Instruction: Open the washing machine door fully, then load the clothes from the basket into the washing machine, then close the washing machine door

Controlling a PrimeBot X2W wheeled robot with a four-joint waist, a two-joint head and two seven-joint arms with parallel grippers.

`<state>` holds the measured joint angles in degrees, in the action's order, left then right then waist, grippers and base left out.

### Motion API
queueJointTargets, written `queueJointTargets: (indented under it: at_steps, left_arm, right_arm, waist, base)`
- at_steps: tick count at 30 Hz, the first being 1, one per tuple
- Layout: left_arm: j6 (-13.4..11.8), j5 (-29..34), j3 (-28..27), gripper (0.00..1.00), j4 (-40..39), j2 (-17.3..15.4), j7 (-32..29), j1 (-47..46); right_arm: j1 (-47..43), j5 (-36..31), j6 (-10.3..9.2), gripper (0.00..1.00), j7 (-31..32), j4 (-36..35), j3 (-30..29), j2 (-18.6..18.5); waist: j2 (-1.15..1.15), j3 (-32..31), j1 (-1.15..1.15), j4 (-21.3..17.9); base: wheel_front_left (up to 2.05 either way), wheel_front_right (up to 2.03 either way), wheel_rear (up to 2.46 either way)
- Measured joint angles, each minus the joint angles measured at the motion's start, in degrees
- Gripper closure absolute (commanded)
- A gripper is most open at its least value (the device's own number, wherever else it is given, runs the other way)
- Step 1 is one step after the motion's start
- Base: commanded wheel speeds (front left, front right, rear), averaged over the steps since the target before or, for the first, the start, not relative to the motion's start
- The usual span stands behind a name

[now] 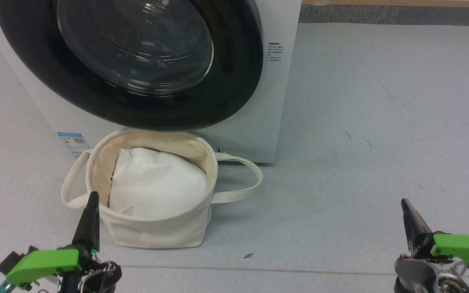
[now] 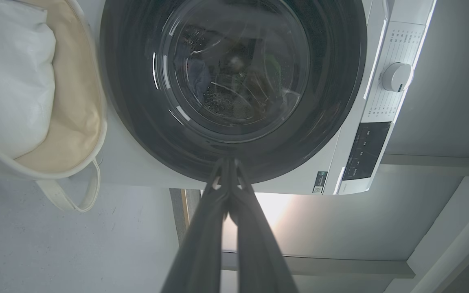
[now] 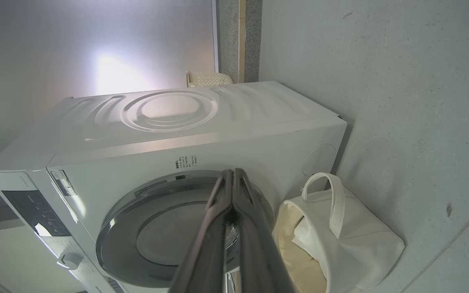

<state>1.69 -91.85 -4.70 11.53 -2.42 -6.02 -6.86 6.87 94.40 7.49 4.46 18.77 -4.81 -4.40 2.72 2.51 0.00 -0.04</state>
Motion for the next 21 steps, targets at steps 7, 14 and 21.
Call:
queueJointTargets:
  at_steps: [7,14,21]
  left_arm:
    - [0.0,0.0,-0.01,1.0,0.0,0.0,0.0,0.01]
    - [0.0,0.0,-0.01,1.0,0.0,0.01,0.0,0.01]
    - [0.0,0.0,-0.01,1.0,0.0,0.01,0.0,0.01]
  right_arm:
    - [0.0,0.21,0.0,1.0,-0.08,0.0,0.32,-0.12]
    - [0.0,0.59,0.0,1.0,-0.57,0.0,0.65,-0.41]
    - [0.0,1.0,0.0,1.0,-1.08,0.0,1.15,-0.92]
  waist:
    - [0.01,0.0,0.0,0.0]
    - [0.01,0.0,0.0,0.0]
    - [0.01,0.01,0.0,0.01]
  base:
    - [0.0,0.0,0.0]
    - [0.0,0.0,0.0]
    - [0.0,0.0,0.0]
